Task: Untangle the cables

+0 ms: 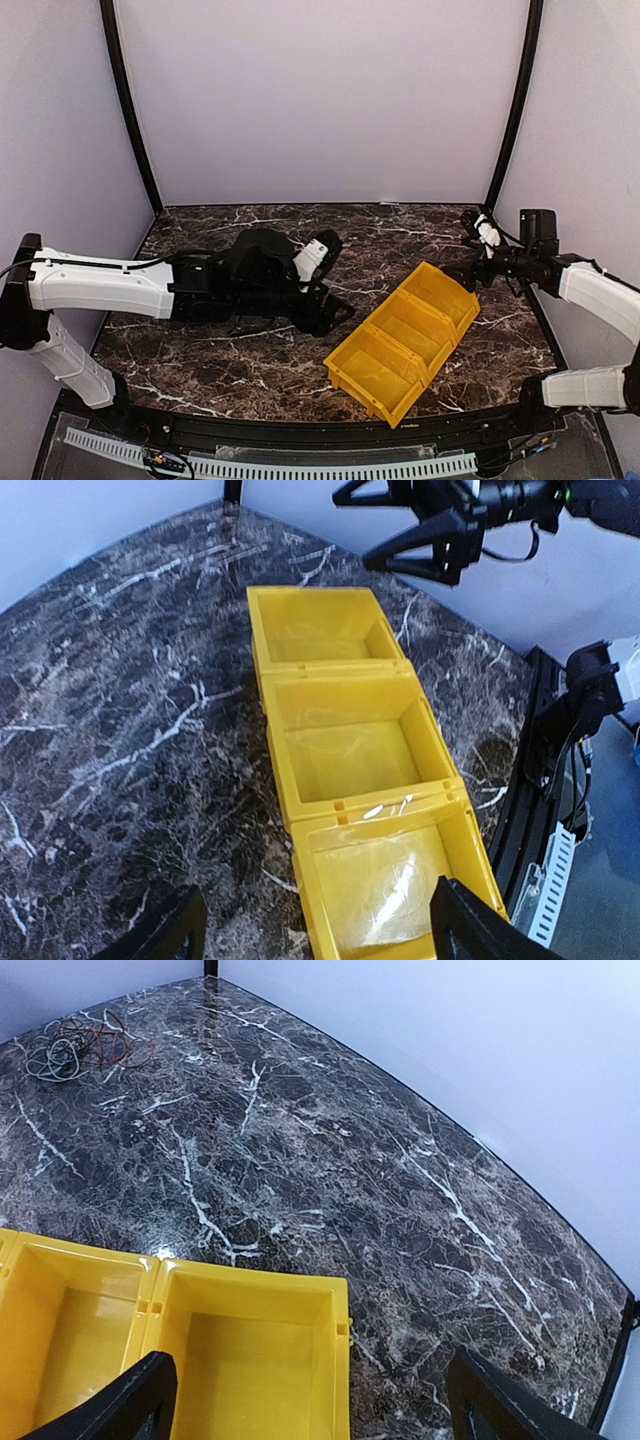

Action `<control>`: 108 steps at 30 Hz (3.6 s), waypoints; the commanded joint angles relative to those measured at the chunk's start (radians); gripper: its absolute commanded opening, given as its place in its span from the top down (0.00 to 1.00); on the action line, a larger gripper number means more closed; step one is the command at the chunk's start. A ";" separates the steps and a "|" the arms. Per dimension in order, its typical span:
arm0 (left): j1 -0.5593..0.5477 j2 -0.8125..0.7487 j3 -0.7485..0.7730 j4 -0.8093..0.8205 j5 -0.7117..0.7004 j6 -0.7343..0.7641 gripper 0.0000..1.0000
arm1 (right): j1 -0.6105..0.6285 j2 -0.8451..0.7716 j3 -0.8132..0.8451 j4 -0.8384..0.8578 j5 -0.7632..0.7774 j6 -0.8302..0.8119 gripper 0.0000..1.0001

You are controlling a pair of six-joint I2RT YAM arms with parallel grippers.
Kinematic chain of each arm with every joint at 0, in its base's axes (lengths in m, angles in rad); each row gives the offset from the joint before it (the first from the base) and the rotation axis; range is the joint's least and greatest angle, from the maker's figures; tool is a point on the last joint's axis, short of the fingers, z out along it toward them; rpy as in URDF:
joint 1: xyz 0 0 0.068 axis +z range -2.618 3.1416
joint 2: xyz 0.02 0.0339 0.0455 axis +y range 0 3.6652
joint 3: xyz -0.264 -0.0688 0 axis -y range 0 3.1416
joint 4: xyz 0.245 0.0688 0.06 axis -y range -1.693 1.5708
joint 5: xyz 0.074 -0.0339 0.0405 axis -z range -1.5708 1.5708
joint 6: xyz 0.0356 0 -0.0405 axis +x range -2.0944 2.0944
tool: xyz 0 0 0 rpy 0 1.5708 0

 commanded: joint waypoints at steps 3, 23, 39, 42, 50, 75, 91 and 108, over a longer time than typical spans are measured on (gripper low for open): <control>-0.071 0.182 0.212 -0.303 -0.043 -0.079 0.19 | 0.033 -0.029 -0.004 0.004 -0.019 -0.056 0.05; 0.048 0.408 0.320 -0.396 -0.233 0.027 0.18 | 0.043 -0.030 0.000 -0.009 0.005 -0.058 0.05; 0.299 0.382 0.381 -0.252 -0.258 0.067 0.21 | 0.043 0.007 -0.007 -0.007 0.016 -0.066 0.05; 0.299 0.183 0.254 -0.198 -0.278 0.043 0.20 | 0.046 0.038 0.000 -0.010 0.027 -0.074 0.05; 0.363 0.024 0.116 -0.356 -0.526 0.021 0.15 | 0.081 0.075 0.026 -0.040 0.031 -0.087 0.06; 0.801 0.107 -0.045 -0.312 -0.252 -0.159 0.33 | 0.113 0.018 0.019 -0.057 0.031 -0.099 0.05; 0.796 0.136 -0.101 -0.401 -0.158 -0.224 0.75 | 0.116 0.004 0.022 -0.071 0.012 -0.104 0.04; 0.498 -0.245 -0.247 -0.319 -0.008 -0.470 0.83 | 0.157 0.070 0.027 -0.071 0.032 -0.104 0.04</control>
